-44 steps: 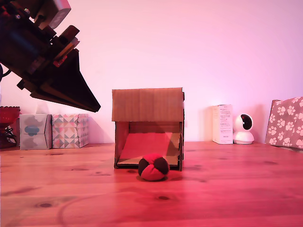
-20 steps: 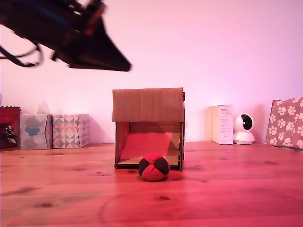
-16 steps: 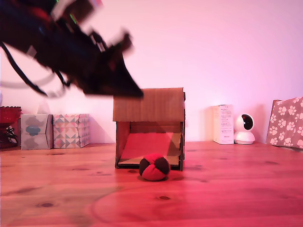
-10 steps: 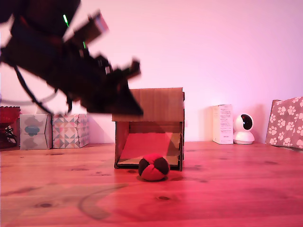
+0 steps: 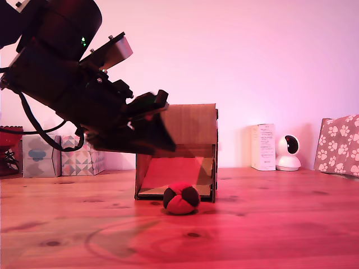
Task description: Drop the footbag into the cardboard dice tower
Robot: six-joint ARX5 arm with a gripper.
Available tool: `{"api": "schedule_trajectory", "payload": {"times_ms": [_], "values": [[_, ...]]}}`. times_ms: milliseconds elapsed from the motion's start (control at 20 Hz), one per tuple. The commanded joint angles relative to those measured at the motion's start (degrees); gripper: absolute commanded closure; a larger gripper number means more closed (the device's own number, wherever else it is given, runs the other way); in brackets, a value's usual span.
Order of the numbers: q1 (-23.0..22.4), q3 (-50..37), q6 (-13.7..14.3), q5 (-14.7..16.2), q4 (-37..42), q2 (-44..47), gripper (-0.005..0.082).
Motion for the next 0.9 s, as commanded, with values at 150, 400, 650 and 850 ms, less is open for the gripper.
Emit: {"api": "schedule_trajectory", "payload": {"times_ms": [150, 400, 650, 850], "values": [[-0.17, 0.83, 0.26, -0.35, 3.21, 4.66, 0.0023], [-0.13, 5.84, 0.94, -0.39, 3.89, 13.57, 0.0023], [-0.13, 10.27, 1.79, -0.35, 3.37, 21.03, 0.0023], [-0.13, 10.91, 1.81, -0.37, 2.82, 22.38, 0.0138]]}}
